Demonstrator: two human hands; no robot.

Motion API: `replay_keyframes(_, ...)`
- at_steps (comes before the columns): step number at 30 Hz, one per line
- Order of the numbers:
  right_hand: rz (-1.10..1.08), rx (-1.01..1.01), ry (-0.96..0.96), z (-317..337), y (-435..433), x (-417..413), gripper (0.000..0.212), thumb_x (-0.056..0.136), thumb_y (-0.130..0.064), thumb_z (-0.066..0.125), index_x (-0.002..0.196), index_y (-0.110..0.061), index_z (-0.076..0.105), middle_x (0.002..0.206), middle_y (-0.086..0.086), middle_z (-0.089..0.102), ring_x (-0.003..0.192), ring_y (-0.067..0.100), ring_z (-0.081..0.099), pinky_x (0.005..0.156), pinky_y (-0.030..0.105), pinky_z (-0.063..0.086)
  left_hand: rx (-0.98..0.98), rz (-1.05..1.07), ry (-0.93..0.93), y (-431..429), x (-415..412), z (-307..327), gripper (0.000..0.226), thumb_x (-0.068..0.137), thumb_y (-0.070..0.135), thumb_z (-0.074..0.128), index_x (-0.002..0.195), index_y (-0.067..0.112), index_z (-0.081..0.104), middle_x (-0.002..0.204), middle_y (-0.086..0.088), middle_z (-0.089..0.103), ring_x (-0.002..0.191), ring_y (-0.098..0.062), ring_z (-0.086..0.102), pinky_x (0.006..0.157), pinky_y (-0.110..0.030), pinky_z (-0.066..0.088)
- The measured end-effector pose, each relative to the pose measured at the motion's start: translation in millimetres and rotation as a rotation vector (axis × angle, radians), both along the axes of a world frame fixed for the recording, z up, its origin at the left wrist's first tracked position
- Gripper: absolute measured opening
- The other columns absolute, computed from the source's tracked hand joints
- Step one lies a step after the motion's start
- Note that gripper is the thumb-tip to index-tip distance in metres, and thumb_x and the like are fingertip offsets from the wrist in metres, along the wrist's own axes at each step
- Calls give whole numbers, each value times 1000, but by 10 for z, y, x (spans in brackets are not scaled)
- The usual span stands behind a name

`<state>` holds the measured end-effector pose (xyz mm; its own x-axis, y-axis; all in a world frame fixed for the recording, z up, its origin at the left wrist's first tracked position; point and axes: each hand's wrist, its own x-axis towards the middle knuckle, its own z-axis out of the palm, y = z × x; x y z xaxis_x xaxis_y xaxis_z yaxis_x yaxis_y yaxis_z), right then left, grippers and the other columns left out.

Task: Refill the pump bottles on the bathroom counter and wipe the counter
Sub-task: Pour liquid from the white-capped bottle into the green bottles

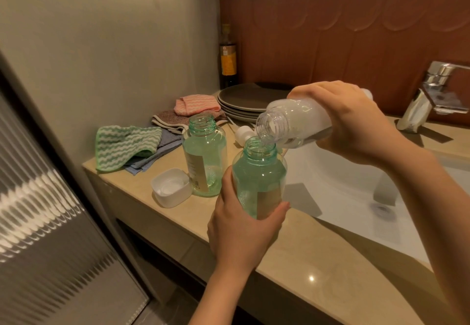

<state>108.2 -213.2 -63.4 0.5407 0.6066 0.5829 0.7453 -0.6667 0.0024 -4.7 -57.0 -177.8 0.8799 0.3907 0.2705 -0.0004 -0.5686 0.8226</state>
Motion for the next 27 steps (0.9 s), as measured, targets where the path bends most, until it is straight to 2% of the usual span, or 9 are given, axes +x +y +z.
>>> replay_keyframes(7, -1, 4, -15, -2, 5, -17, 73, 61, -5, 83, 126, -19, 52, 122, 6, 58, 113, 28, 50, 92, 36, 27, 9, 7, -20, 0, 15, -20, 105, 64, 58, 75, 145, 33, 14, 141, 7, 43, 126, -17, 43, 100, -34, 35)
replay_keyframes(12, -4, -6, -18, 4, -3, -4, 74, 61, -5, 84, 126, -19, 51, 121, 6, 58, 112, 29, 50, 92, 36, 29, 16, 12, -23, -3, 21, -28, 104, 61, 66, 71, 144, 35, 14, 139, 8, 45, 125, -18, 45, 98, -34, 37)
replay_keyframes(17, -9, -9, -17, -2, -1, -2, 74, 62, -7, 83, 127, -19, 51, 122, 6, 58, 112, 28, 50, 92, 37, 30, 11, 12, -22, -2, 26, -21, 105, 61, 63, 74, 144, 35, 15, 140, 9, 45, 125, -18, 45, 100, -35, 37)
replay_keyframes(21, -9, -9, -14, -2, 6, -3, 73, 63, -7, 83, 127, -20, 50, 122, 6, 58, 113, 28, 50, 95, 43, 36, 4, 7, -16, 8, 24, -24, 105, 62, 62, 74, 144, 36, 14, 141, 9, 43, 127, -17, 44, 103, -38, 37)
replay_keyframes(27, -6, -13, -25, -10, 1, 4, 74, 62, -7, 83, 127, -19, 50, 122, 7, 58, 112, 29, 50, 94, 42, 36, -6, -1, -8, 2, 12, -7, 106, 62, 58, 75, 145, 35, 14, 141, 9, 43, 127, -15, 41, 101, -33, 34)
